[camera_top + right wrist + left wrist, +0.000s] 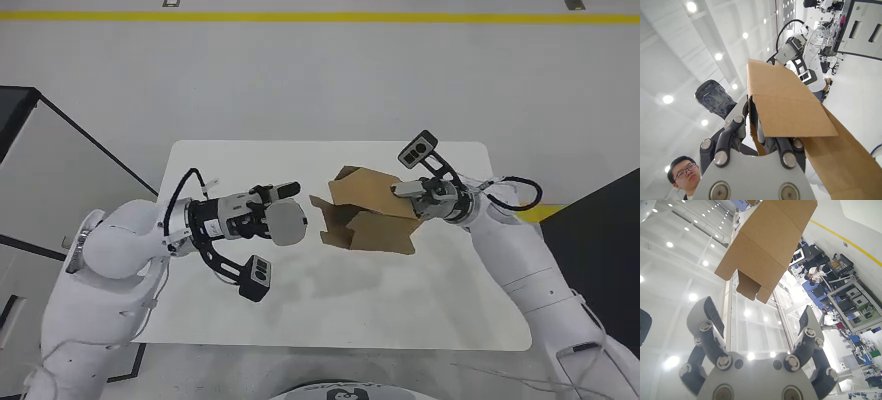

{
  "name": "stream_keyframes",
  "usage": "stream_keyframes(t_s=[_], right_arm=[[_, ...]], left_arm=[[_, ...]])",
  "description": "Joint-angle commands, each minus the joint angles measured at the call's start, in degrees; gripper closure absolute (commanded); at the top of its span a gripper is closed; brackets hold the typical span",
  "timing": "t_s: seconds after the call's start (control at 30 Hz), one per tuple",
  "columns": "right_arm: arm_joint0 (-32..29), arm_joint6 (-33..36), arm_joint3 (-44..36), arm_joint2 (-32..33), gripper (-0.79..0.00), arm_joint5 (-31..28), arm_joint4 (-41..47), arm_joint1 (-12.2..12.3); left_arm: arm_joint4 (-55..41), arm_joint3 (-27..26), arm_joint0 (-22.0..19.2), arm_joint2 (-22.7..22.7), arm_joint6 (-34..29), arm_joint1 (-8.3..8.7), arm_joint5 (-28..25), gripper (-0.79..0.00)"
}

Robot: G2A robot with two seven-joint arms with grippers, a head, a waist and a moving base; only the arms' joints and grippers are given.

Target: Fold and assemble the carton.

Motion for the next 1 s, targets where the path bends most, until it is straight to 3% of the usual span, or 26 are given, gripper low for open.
stream_keyframes(t_s=[0.0, 0.37, 0.97], right_arm=[[0.0, 0.0, 0.0, 0.0, 0.000, 0.0, 0.0, 0.0], [-0.3, -4.8, 1.8, -0.8, 0.000, 1.1, -2.4, -0.5], [0.0, -5.0, 2.2, -1.0, 0.000, 0.9, -3.1, -0.6]], left_arm=[[-0.1, 0.0, 0.0, 0.0, 0.0, 0.00, 0.0, -0.785], [6.2, -2.1, -2.1, -0.9, 2.1, 0.51, -1.2, -0.785], [5.8, -1.5, -2.5, -0.8, 2.4, 0.92, -3.0, -0.785]])
